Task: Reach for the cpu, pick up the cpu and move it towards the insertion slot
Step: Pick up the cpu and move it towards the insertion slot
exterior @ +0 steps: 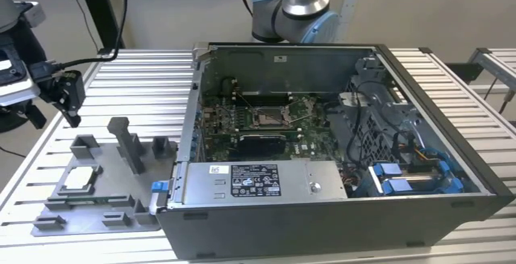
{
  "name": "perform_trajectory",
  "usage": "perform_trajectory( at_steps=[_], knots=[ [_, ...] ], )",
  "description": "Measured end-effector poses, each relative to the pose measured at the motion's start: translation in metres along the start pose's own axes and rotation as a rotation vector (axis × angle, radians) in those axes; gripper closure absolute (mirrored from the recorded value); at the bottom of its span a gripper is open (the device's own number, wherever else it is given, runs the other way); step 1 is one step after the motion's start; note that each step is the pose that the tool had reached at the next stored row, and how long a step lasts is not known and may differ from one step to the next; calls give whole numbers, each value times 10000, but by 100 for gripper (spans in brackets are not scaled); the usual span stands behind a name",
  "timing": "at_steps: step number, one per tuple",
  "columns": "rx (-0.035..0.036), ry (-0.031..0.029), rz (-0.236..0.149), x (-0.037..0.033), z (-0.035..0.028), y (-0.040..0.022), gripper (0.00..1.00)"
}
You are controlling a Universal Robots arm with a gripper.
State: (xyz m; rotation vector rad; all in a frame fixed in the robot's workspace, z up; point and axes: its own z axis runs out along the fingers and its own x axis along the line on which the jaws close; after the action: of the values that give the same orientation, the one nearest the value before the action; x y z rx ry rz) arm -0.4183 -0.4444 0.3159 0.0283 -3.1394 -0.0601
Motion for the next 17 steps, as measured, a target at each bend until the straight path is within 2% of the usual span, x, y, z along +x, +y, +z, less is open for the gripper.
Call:
perform_trajectory(
  at_steps=[6,12,17],
  knots=[
    [1,0,1,0,71,-3,0],
    [1,0,1,0,77,-3,0],
    [0,-2,1,0,120,-5,0]
  ],
)
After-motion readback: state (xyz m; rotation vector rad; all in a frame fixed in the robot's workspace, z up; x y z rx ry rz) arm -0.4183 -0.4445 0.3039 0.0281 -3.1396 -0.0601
